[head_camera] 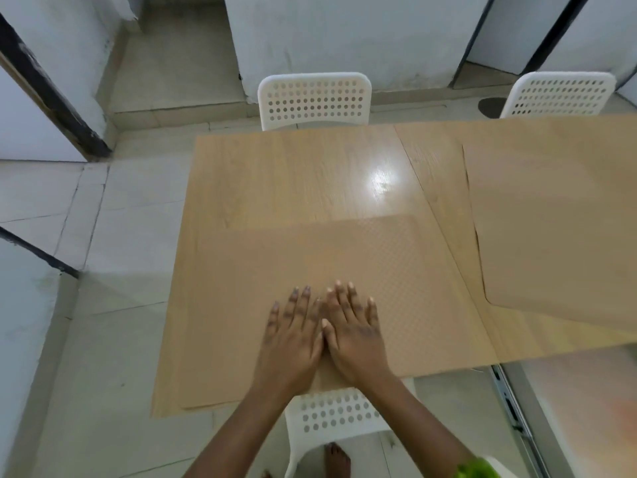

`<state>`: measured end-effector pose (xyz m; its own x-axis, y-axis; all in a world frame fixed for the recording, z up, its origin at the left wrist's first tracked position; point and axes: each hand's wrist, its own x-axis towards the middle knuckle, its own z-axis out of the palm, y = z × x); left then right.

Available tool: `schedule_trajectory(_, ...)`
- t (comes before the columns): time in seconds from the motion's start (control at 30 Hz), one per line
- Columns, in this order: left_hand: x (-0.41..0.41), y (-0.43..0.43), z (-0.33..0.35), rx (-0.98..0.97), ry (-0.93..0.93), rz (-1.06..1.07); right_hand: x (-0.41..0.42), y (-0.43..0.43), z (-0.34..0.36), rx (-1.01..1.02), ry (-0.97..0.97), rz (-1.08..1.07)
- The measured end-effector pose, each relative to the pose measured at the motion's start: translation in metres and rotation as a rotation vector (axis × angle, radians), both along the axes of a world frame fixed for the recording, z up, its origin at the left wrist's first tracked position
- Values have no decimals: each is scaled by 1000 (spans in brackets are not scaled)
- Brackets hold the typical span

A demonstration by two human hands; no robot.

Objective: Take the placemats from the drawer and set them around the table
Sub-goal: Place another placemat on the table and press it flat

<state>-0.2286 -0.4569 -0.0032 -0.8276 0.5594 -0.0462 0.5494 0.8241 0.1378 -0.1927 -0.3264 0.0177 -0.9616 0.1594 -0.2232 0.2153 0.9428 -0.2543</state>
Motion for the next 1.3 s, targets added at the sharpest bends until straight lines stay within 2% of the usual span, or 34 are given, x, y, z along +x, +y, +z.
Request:
schedule_trajectory(0.1,-3,-10,-6,-47,6,33,9,18,-3,36,-41,-43)
schedule_trajectory(0.23,-15,-38,-4,-67,14,126,19,56,-9,56,79,-107)
schedule_trajectory(0.53,-31,-86,1,-41,-16,292,35,129,-8,93,9,-173)
schedule_trajectory(1.07,-36,-100,6,-63,-43,348,38,136,-5,81,-22,-174)
schedule_trajectory(1.2,-36,-95,19,-94,-87,347,37,134,5,11,-66,-205)
schedule_trajectory(1.3,-32,-75,34,-69,-74,301,42,131,21,-92,-1,-265)
